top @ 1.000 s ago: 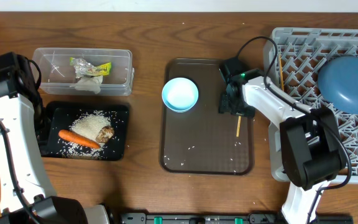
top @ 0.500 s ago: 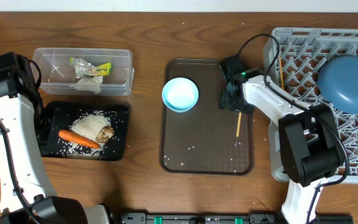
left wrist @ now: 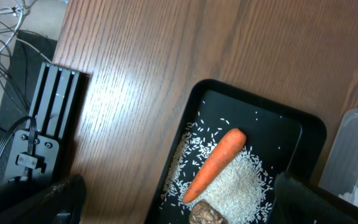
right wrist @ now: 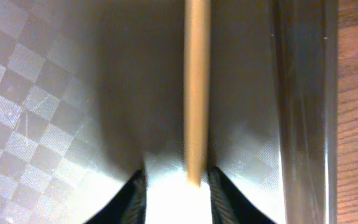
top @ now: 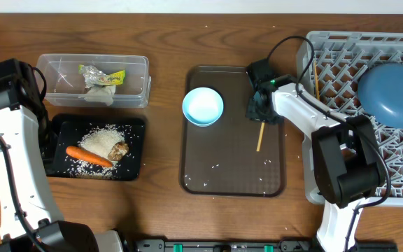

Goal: Sort waste into correct bins and load items into the dishwasher rack
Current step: 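Grasp the second wooden chopstick with the right gripper, then carry the chopstick to the rack and insert it upright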

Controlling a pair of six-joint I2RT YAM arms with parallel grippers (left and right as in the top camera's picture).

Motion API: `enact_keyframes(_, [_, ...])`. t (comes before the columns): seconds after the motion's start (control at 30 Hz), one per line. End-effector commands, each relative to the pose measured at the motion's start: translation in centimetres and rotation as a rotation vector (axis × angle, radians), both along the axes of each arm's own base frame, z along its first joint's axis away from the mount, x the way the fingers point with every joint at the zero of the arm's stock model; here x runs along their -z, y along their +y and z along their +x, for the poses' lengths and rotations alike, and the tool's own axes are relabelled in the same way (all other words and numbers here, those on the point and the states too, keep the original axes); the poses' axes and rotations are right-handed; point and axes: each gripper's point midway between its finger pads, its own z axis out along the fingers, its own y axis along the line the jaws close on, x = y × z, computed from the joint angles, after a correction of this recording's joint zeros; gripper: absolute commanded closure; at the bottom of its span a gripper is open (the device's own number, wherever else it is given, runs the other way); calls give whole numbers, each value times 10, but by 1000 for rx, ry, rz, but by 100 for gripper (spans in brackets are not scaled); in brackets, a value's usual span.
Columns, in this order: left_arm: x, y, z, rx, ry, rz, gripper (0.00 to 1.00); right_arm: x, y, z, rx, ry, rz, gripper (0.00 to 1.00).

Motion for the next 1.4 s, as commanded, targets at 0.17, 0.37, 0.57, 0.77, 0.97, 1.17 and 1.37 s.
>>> enact_keyframes(0.17, [1, 3, -3, -17, 13, 12, 2, 41, -20, -26, 25, 127, -66, 89])
enact_keyframes(0.37, [1, 3, -3, -17, 13, 12, 2, 41, -20, -26, 24, 127, -66, 99])
enact_keyframes(0.57, [0, 3, -3, -17, 13, 12, 2, 42, -15, -28, 17, 134, -48, 99])
enact_keyframes(0.77, [0, 3, -3, -17, 13, 12, 2, 39, -6, -31, 30, 146, 4, 99])
enact_keyframes(0.97, [0, 3, -3, -17, 13, 12, 2, 11, -5, -20, 25, 83, 53, 99])
enact_keyframes(1.17, [0, 3, -3, -17, 13, 12, 2, -42, -19, 1, 0, -51, 104, 99])
enact_keyframes(1.37, [0, 3, -3, -17, 13, 12, 2, -104, -43, 14, -97, -201, 164, 99])
